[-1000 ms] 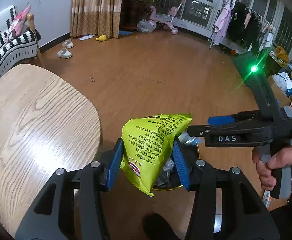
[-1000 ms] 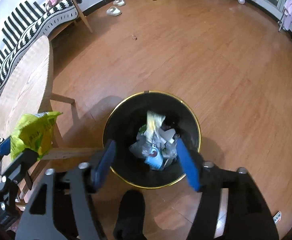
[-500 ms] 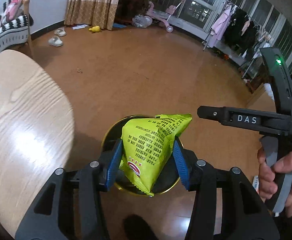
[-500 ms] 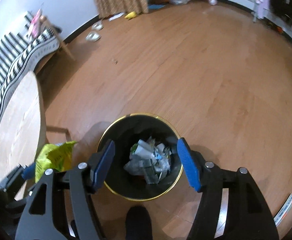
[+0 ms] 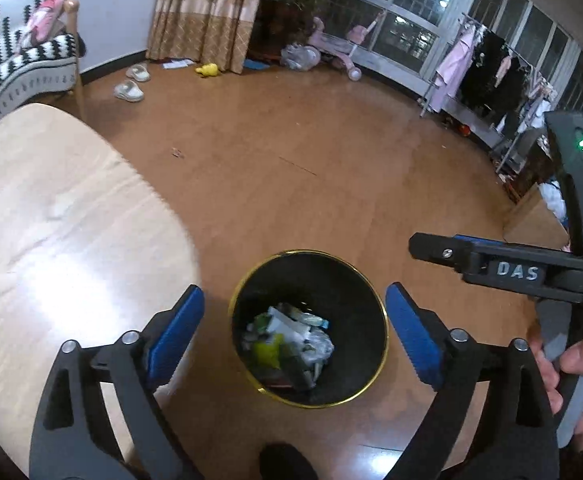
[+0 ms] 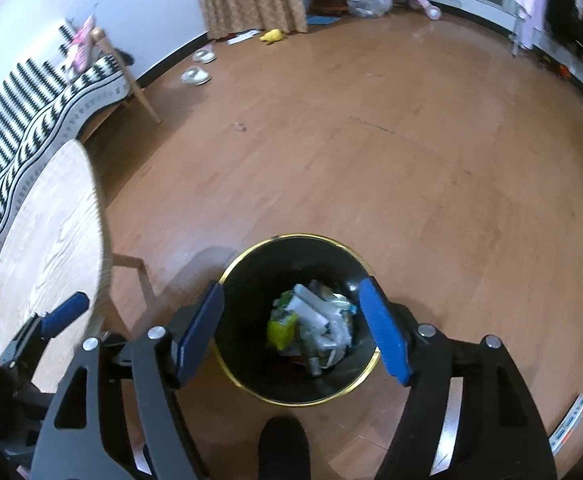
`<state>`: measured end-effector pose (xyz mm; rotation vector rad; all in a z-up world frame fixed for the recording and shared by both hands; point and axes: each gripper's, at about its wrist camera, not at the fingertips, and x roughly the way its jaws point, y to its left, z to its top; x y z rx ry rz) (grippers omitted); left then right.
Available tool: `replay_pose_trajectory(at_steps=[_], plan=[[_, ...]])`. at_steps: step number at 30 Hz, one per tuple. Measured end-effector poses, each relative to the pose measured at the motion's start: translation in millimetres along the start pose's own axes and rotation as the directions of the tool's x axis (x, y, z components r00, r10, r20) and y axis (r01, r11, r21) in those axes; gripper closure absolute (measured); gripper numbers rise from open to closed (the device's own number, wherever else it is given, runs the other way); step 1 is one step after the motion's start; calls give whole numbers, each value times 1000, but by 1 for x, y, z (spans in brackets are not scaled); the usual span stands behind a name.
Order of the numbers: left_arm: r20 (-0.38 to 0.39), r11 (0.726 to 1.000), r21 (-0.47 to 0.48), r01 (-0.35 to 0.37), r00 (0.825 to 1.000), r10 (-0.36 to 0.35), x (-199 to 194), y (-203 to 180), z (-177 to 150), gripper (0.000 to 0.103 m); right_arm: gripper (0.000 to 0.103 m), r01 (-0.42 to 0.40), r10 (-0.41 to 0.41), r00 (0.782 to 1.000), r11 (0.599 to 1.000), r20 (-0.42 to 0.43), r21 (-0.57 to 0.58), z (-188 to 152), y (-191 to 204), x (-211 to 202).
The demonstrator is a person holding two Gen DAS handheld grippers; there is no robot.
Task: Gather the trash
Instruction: 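Grasp the white-green wrapper with the left tool while the right grasps the silver blister pack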
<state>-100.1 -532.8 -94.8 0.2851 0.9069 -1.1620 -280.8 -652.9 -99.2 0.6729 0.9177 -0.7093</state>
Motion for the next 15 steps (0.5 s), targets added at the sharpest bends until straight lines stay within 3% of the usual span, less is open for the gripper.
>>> replay_pose_trajectory(at_steps=[5,9,15], plan=[[32,997,-36,-75,997,76,-45,39,6,9,31,-57,57,998,993,-2,-103,0,62,-3],[72,981,-90,-174,981,181,-94,91,6,8,29,-122,123,992,969,-9,-213,-8,128,-11],[80,916,-186,-355,924,374,-169,202,-11,8,27,-231,216,973,902,-81,-365,-34,229,-13]])
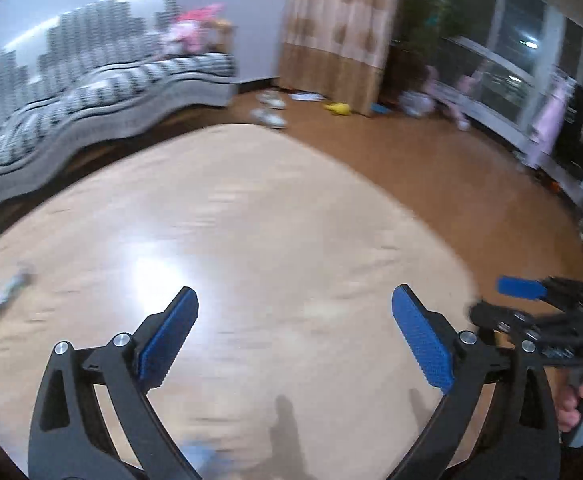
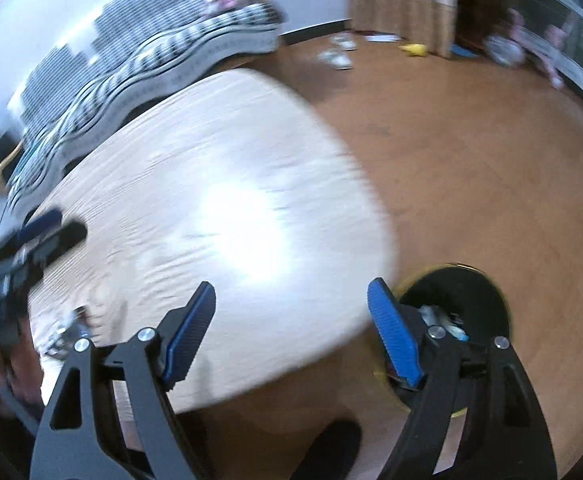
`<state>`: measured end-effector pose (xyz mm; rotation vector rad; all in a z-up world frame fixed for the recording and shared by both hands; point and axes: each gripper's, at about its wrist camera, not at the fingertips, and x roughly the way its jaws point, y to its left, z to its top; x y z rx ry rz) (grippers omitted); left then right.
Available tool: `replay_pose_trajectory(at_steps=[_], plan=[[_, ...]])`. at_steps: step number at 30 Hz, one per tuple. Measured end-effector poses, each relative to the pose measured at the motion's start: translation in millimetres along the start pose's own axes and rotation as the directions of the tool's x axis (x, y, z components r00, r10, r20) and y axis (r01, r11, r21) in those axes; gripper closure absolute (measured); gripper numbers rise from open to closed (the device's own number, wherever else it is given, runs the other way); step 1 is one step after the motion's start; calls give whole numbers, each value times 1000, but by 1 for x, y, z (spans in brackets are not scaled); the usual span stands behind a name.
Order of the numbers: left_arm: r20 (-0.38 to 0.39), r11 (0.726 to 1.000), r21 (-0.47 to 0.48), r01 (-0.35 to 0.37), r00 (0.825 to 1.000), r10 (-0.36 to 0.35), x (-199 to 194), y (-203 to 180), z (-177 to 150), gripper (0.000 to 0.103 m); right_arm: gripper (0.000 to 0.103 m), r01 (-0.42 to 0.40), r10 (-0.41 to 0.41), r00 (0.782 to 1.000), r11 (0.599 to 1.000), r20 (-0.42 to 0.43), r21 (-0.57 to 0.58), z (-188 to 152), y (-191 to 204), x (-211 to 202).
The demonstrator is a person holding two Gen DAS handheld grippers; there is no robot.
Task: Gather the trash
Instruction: 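Grasp the white-green wrapper with the left tool while the right grasps the silver blister pack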
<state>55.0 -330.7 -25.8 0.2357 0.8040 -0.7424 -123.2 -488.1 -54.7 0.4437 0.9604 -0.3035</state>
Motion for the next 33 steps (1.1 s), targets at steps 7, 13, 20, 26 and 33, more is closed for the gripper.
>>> replay_pose_trajectory(at_steps=[7,13,20,26,33], plan=[[-20,968,-53,-245,970,244,-14,181,-7,7,27,-96,85,994,977,-66,-192,1,116,23],[-88,942,-92,-322,945,314,2,281,-24,7,27,-125,96,989,946,-110,-300,-4,182,42],[-146,952,-26,-305,943,298,39,303,-27,10,27,-134,91,986,932,-140,-337,-5,199,57],[-132,965,-83,-249,963,237,38,304,-26,67,27,-156,109,982,927,-154,-341,-11,201,57],[-139,951,-111,-289,952,273,31,294,-31,93,26,-216,152,972,876,-180,-431,-27,209,46]])
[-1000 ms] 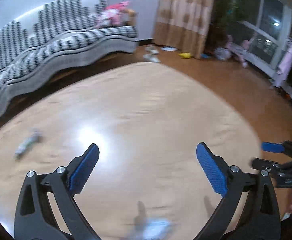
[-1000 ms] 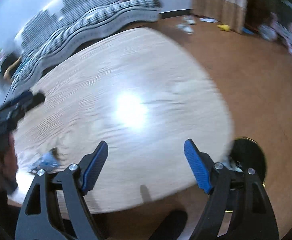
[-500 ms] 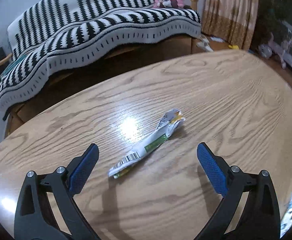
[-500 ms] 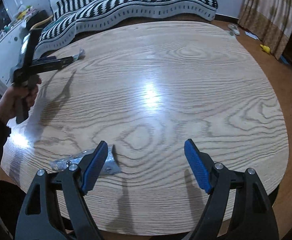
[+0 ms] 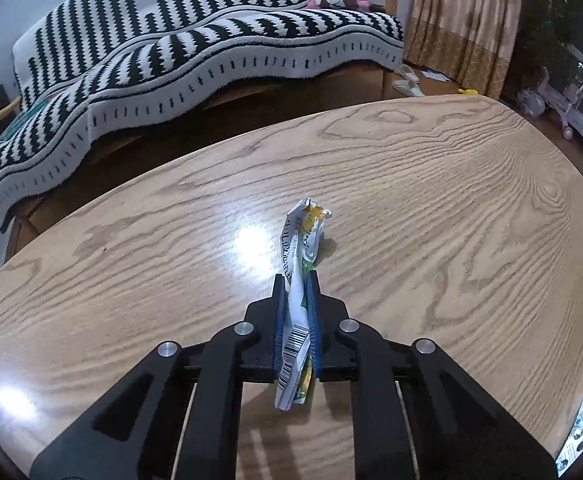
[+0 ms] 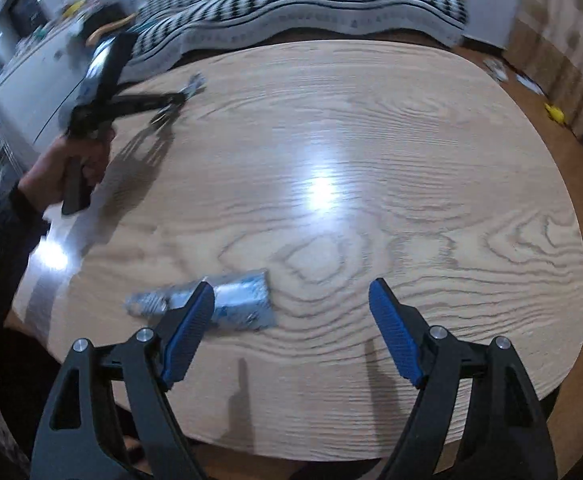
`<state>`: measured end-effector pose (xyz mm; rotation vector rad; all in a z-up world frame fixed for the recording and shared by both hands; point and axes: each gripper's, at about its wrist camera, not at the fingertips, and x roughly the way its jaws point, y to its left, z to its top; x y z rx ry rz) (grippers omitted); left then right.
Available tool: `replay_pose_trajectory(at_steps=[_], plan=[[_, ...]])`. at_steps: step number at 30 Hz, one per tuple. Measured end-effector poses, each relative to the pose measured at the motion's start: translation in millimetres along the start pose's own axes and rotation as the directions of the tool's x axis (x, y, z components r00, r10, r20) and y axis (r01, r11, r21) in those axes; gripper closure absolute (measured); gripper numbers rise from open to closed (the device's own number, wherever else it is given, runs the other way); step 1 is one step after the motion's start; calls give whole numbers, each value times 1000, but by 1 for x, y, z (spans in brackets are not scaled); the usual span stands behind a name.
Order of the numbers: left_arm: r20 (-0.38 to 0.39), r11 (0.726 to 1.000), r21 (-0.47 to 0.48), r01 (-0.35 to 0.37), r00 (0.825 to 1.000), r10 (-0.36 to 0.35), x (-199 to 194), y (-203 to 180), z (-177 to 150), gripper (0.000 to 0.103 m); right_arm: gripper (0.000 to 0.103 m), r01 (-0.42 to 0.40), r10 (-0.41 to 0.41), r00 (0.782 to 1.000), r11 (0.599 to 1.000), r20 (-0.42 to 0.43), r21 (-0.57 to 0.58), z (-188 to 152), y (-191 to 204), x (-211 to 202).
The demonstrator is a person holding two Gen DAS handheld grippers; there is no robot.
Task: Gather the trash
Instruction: 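Grasp the white-green wrapper with the left tool while the right grasps the silver blister pack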
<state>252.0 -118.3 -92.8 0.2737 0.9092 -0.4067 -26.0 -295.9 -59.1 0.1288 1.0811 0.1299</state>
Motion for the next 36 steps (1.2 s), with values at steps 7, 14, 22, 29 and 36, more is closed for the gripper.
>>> replay_pose_trajectory(at_steps=[7,14,22,29,36], plan=[[25,999,-6,50,998,-50,-53,-8,-23,93,16,80,-96,995,948,-36,-309,-12,46,21],[84,996,18,85,993,-86,-123,-32,-56,93,12,133,-161,987,875,-20,-465,6,83,63],[60,996,-57,64,996,-60,-146,-35,-85,93,45,-3,-21,997,954,-76,-301,44,68,85],[37,997,-20,78,996,-78,-143,-68,-88,93,69,-9,-6,998,969,-61,-248,44,73,75],[35,988,59,146,988,-148,-137,-135,-77,93,70,36,-33,998,998,51,-57,40,12,21]])
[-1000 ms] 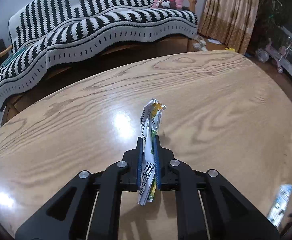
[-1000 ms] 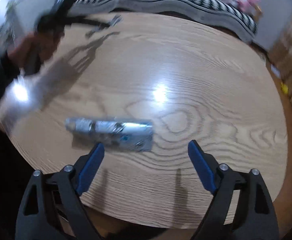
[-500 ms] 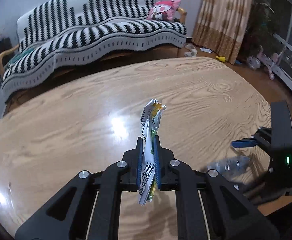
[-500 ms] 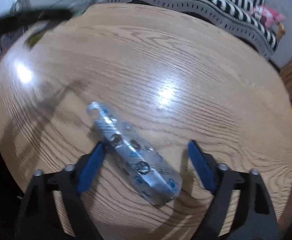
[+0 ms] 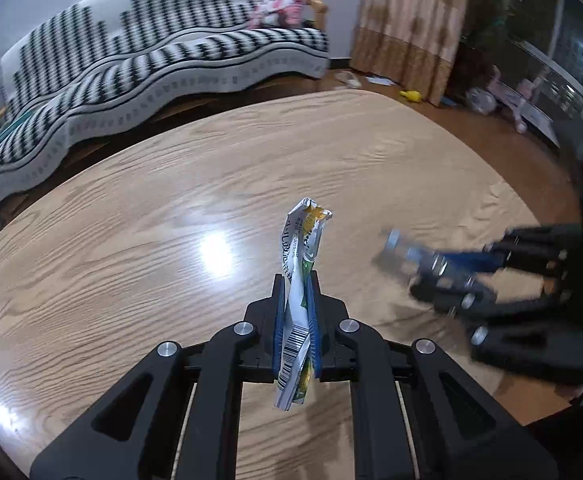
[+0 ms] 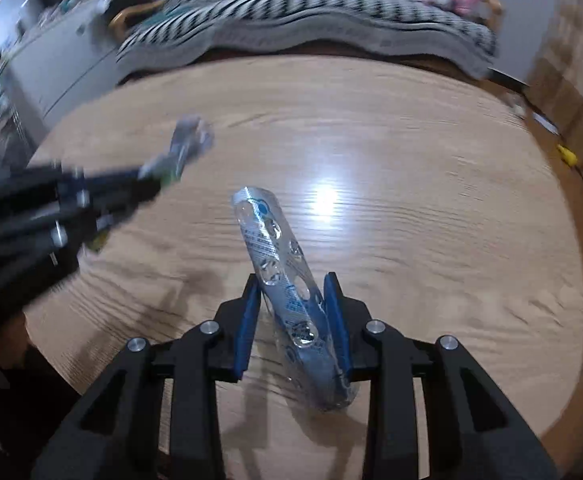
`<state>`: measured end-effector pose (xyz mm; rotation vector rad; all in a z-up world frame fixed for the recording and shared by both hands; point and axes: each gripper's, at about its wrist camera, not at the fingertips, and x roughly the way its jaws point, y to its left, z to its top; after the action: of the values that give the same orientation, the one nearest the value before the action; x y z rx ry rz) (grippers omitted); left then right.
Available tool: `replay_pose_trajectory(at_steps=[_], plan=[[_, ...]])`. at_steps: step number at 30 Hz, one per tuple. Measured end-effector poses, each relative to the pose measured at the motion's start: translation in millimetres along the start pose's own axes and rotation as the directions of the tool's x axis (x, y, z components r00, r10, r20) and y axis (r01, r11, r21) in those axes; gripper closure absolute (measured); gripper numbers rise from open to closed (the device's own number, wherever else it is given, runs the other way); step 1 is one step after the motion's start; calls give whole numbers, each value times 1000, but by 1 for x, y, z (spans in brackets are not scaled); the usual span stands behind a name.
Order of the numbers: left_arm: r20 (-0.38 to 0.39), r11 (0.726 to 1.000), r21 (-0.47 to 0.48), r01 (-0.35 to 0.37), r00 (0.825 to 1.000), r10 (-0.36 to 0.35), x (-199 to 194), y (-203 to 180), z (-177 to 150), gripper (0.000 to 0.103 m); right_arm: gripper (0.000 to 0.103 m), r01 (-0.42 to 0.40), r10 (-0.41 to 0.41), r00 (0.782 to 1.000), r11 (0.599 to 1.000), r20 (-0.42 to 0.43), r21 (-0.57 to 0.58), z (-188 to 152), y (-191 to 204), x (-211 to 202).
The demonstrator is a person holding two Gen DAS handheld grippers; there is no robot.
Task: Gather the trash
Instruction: 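Carry the wrapper and blister pack to the black bin and open both tools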
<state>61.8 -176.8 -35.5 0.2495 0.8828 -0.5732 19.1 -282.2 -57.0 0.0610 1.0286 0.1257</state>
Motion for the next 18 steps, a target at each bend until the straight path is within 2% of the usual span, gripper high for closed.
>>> replay_pose_trajectory(at_steps=[4,7,10,13,18], plan=[[15,995,76,65,998,-67,8,-61,9,93,70,65,-73,996,988,52,138,-27,-65,-37],[24,983,128,133,990,-137,12,-115,16,93,70,116,-138,988,961,72,250,-64,-118,-64],[28,964,167,205,977,-213,17,-169,20,93,73,167,-209,975,912,74,375,-108,-175,-91],[14,938,215,273,959,-283,26,-227,20,93,74,217,-283,958,826,50,520,-164,-239,-118],[-47,887,291,358,932,-360,47,-316,5,93,75,251,-321,947,710,-16,658,-237,-307,-134]])
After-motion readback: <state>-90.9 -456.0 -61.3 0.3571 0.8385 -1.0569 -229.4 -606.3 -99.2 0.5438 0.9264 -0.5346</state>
